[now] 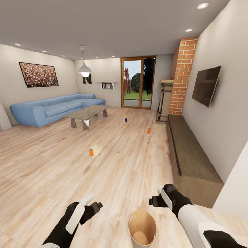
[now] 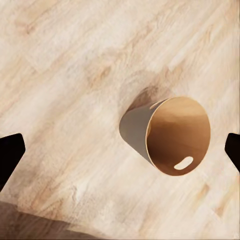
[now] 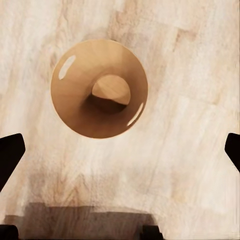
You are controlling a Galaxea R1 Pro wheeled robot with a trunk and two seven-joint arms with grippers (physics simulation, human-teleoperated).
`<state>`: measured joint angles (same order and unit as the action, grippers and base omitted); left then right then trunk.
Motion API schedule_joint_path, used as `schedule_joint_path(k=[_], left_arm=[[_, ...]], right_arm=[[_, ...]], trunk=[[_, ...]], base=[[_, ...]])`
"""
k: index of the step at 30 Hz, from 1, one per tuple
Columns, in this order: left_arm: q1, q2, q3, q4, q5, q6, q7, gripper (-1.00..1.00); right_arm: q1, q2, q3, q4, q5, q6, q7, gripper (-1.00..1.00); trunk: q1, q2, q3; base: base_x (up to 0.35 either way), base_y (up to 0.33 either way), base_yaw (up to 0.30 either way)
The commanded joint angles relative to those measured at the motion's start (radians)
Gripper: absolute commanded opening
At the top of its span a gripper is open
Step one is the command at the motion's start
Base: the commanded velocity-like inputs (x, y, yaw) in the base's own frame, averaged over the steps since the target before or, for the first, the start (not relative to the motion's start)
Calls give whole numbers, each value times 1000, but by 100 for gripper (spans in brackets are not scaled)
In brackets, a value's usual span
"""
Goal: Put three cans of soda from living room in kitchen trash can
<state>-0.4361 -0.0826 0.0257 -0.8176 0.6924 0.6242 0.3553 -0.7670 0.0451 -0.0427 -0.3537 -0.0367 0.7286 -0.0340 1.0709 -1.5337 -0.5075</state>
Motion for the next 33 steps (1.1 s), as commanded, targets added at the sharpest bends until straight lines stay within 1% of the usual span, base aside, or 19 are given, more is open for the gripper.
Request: schedule_joint_path(k=[1,3,4,5,6,9,11,12,13,17,21,30,33], left_arm=[[-5,-1,27,1,31,5,3,100],[-8,-2,43,1,56,6,8,100],[-9,-2,45,1,63,5,12,100],[-10,-1,43,1,68,4,15,100],[-11,2,30,0,73,3,20,100],[-12,6,11,1,76,1,20,100],[-12,10,1,3,76,-4,19,100],[-10,12,0,3,77,-15,20,100],[-8,15,1,4,77,-31,23,100],[-5,16,2,4,79,-46,27,100],[-4,14,0,5,78,-54,28,100],[-4,12,1,5,84,-56,29,100],[-4,12,1,5,85,-57,29,100]], right_arm=[[0,5,-2,0,0,1,-24,100],[0,8,-4,1,-1,5,-39,100],[0,9,-5,2,-2,9,-45,100],[0,9,-5,4,-2,15,-49,100],[0,9,-7,6,-5,28,-55,100],[5,6,-7,-9,-16,42,-58,100],[12,4,-7,-73,-29,51,-59,100],[27,3,-6,-134,-35,58,-59,100],[62,2,-7,-216,-41,114,-59,100],[94,2,-8,-287,-46,218,-59,100],[103,3,-8,-306,-47,244,-60,100],[103,3,-8,-310,-48,253,-60,100],[99,2,-8,-299,-47,254,-60,100]], trunk=[[4,-7,-3],[12,-21,-9],[15,-28,-13],[19,-35,-16],[23,-42,-19],[35,-63,-28],[42,-77,-35],[46,-84,-38],[50,-91,-41],[65,-119,-53],[81,-147,-66],[115,-210,-94],[127,-231,-103]], base=[[0,0,0],[0,0,0],[0,0,0],[0,0,0],[0,0,0],[0,0,0],[0,0,0],[0,0,0],[0,0,0],[0,0,0],[0,0,0],[0,0,0],[0,0,0]])
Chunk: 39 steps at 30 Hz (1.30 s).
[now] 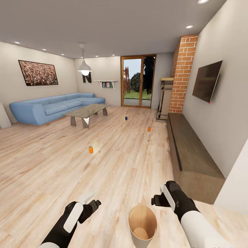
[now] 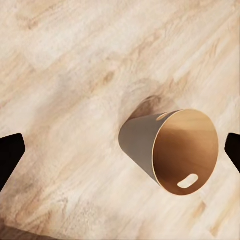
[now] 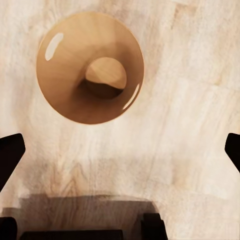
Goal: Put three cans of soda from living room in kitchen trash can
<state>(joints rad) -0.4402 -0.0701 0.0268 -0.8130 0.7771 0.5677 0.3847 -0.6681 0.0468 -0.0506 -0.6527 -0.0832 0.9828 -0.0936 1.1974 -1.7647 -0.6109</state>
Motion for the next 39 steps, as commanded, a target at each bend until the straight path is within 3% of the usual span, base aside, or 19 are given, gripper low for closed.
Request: schedule_joint_path(k=[1,13,14,17,21,39], left_arm=[[0,1,0,0,0,0,0,100],[0,3,-3,0,-5,2,1,100],[0,4,-4,0,-5,3,1,100],[0,4,-4,0,-5,3,1,100],[0,4,-6,0,-5,2,1,100],[0,4,-8,8,-7,1,-1,100]], right_arm=[[-1,0,0,10,0,0,0,100],[-36,-9,0,51,1,-4,0,100],[-74,-30,0,102,-1,-8,1,100],[-119,-51,1,198,-15,-47,2,100],[-148,-59,2,270,-30,-112,2,100],[-159,-61,5,295,-35,-144,2,100]], trunk=[[4,-7,-3],[50,-91,-41],[54,-98,-44],[65,-119,-53],[81,-147,-66],[150,-273,-122]], base=[[0,0,0],[0,0,0],[0,0,0],[0,0,0],[0,0,0],[0,0,0]])
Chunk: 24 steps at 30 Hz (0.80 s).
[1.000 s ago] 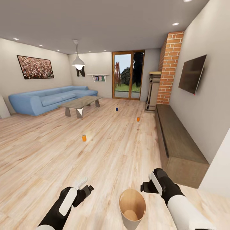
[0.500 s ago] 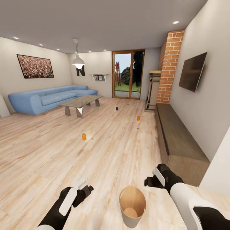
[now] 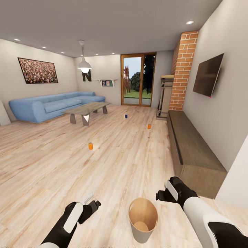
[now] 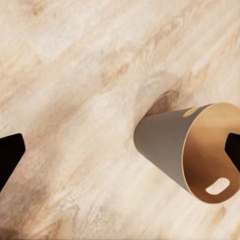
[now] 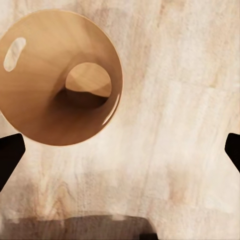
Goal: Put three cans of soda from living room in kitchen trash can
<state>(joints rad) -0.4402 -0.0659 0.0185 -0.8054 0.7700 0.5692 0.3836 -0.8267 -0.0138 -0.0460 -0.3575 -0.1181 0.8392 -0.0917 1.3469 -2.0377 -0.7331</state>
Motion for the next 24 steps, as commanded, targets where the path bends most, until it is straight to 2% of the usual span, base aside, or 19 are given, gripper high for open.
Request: schedule_joint_path(k=[1,24], left_arm=[[0,0,0,0,0,0,0,100],[0,0,0,2,0,0,0,100]], right_arm=[[0,0,0,0,0,0,0,100],[0,0,0,0,-1,0,1,100]], trunk=[[4,-7,-3],[92,-168,-75]], base=[[0,0,0],[0,0,0]])
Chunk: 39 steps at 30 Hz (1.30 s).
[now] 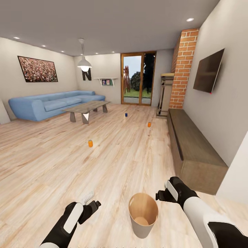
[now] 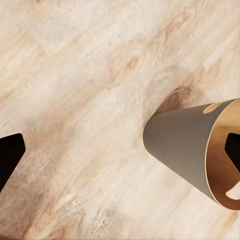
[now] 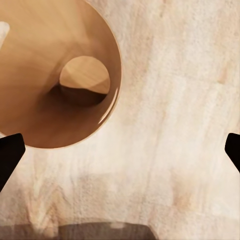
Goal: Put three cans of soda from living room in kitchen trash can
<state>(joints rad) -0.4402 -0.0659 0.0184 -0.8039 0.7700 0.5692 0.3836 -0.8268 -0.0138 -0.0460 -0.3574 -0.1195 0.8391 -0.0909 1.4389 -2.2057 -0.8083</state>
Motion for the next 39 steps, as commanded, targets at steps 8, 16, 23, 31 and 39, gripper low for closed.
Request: schedule_joint_path(k=[8,16,23,31,39], left_arm=[[0,0,1,22,1,-3,-1,100],[0,0,1,25,1,-3,-2,100],[0,-1,3,26,2,-3,0,100],[0,-1,8,26,4,-4,-1,100],[0,0,12,26,8,-5,0,100]], right_arm=[[0,0,0,0,0,0,-1,100],[0,1,1,0,0,0,-1,100],[0,1,1,0,0,0,-1,100],[3,4,-5,0,-22,-28,-7,100],[11,5,-61,3,-145,-95,-16,100]], trunk=[[31,-56,-25],[61,-112,-50],[88,-161,-72],[119,-217,-97],[150,-273,-122]], base=[[0,0,0],[0,0,0],[0,0,0],[0,0,0],[0,0,0]])
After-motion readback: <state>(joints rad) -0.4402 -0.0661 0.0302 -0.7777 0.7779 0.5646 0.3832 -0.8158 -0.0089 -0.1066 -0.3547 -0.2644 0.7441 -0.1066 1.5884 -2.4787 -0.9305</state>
